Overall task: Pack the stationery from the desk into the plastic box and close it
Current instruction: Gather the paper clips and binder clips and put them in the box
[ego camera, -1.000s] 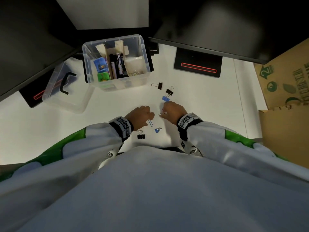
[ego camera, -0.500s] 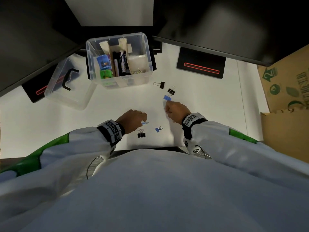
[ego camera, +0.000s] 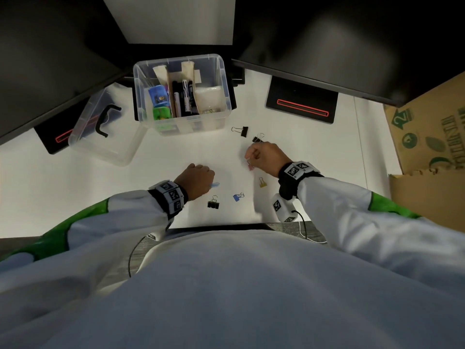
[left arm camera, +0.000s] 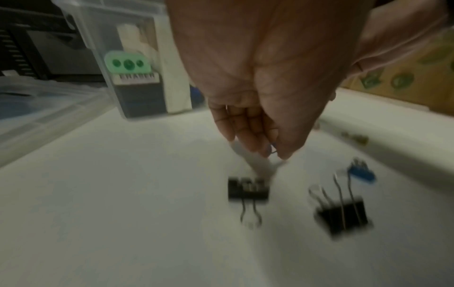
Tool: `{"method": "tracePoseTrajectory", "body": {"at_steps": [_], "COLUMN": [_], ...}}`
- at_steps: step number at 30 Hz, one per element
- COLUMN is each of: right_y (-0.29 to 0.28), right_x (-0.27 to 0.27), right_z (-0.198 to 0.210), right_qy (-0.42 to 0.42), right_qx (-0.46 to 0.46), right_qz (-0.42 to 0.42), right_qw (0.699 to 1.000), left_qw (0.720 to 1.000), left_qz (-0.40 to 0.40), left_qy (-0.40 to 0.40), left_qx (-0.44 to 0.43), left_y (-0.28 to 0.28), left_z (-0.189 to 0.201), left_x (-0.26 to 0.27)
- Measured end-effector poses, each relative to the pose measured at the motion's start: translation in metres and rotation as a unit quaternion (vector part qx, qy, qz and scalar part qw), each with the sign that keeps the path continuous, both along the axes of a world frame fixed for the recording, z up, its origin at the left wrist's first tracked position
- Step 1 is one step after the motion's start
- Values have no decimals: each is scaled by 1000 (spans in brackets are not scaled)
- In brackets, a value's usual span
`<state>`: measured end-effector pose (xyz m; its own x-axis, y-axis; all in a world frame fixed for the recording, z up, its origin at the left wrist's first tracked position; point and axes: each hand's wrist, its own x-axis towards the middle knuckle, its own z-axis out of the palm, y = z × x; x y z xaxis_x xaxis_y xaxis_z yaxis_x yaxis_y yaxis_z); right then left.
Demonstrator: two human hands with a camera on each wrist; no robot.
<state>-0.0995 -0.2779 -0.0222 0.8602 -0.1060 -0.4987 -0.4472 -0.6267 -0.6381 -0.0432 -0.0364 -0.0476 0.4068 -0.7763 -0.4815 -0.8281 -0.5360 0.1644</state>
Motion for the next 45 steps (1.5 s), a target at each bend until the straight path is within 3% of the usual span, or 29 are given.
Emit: {"method": "tracePoseTrajectory", "body": {"at_steps": [3,6,10,13,18,21,24,26,28,30,33,36,39,45], "right_y": [6,14,21,26,33,31,21,9,-2,-10,-13,-5,4,10], "right_x": [28,64,112,143,155,148,126,102,79,59,35,20,15,17], "right_z": [29,62,92,90,72,72,73,65,47,24,1,-9,-14,-27], "right_qy": [-61,-130,-207,-214,-138,-142,-199,-231,-205,-123,34,65,59,46], "right_qx": [35,69,58,9,-58,-46,-23,-48,-90,-147,-212,-239,-249,-210], "right_qz": [3,-9,-42,-59,-7,-1,-43,-63,-49,0,132,203,209,227], "right_qw": [998,989,976,975,989,989,979,970,973,981,968,947,944,950], "left_qw": [993,966,919,912,938,931,924,934,955,972,989,987,990,993], "left_qz": [73,159,263,318,305,313,293,249,200,161,99,58,26,41], "left_qy": [64,103,43,23,12,2,-32,-1,79,126,108,109,101,109], "left_qx": [-63,-175,-291,-259,-163,-188,-245,-255,-202,-115,13,102,96,32], "left_y": [-8,-18,-43,-58,-66,-61,-46,-33,-22,-11,5,19,25,27], "left_z": [32,74,114,117,97,90,87,85,80,67,41,22,12,6], "left_x": [24,53,99,132,140,129,109,90,73,58,41,25,10,7]}}
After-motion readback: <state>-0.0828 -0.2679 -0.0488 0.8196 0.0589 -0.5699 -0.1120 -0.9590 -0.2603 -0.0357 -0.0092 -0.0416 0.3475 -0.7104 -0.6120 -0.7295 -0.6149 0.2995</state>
